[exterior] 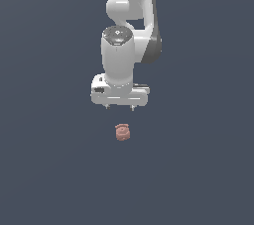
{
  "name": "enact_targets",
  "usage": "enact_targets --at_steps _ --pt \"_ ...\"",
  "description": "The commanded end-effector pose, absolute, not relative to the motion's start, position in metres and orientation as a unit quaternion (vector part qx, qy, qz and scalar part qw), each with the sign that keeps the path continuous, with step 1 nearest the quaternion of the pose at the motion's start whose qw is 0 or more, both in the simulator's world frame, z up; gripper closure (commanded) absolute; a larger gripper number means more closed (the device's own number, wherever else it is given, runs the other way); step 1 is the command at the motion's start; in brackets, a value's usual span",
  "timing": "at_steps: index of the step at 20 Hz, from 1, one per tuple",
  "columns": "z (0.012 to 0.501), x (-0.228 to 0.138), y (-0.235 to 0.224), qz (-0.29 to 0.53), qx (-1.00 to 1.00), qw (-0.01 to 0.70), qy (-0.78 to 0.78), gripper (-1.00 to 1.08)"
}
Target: Pick up the object and move it to a goal position.
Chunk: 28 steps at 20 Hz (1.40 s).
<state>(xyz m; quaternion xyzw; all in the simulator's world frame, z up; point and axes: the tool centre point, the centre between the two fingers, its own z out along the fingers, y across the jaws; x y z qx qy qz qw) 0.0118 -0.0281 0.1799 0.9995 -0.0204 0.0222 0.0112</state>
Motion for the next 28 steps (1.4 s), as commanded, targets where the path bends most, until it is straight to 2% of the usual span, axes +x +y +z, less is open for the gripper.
enact_targets --at_steps 1,16,28 --pt "0.18 0.012 -0.028 0.022 0.999 0.011 -0.02 -0.92" --pt "0.188 0.017 -0.027 0.031 0.999 0.022 0.009 -0.92" --pt "0.138 0.038 -0.024 0.014 0.999 0.013 0.044 -0.92"
